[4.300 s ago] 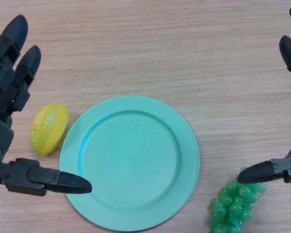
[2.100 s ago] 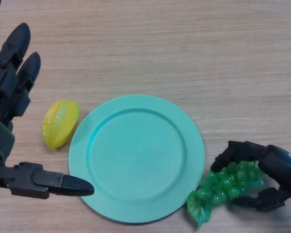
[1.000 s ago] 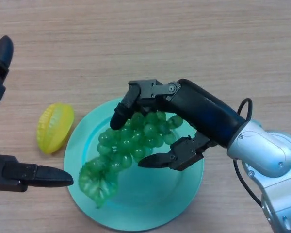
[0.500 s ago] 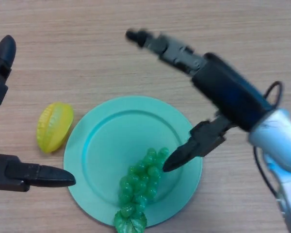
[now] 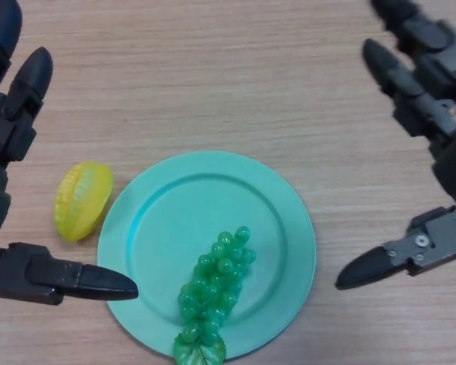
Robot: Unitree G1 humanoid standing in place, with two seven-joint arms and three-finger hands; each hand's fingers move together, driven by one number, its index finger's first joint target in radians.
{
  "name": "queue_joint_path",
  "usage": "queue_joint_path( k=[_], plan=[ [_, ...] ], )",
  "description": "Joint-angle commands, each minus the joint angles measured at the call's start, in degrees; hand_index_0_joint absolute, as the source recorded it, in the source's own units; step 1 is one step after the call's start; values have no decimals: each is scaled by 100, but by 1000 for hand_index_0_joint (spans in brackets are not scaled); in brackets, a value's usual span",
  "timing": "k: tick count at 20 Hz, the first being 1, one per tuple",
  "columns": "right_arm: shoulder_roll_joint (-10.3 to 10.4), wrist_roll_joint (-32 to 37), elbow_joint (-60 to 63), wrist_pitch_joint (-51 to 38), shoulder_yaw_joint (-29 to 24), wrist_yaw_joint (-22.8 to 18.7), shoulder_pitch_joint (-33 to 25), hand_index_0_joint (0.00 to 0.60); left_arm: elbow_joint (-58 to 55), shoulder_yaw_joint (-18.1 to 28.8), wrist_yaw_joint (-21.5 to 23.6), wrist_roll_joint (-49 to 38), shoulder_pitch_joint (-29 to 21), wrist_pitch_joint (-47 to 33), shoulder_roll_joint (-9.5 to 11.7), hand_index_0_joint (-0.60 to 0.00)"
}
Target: Pick up the green grapes and place it on the plate
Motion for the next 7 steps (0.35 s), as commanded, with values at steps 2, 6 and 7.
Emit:
queue_joint_path(
  k=[2, 6, 7],
  plan=[
    [-224, 400, -293, -699, -367, -288, -31, 0, -152, 170, 56, 116, -86, -645, 190, 0],
    [-265, 331, -302, -725, -283, -298, 3, 0, -295, 132, 34, 254, -131, -477, 214, 0],
    [-273, 302, -311, -714, -260, -258, -5, 0, -341, 158, 47, 236, -157, -407, 231, 0]
  ],
)
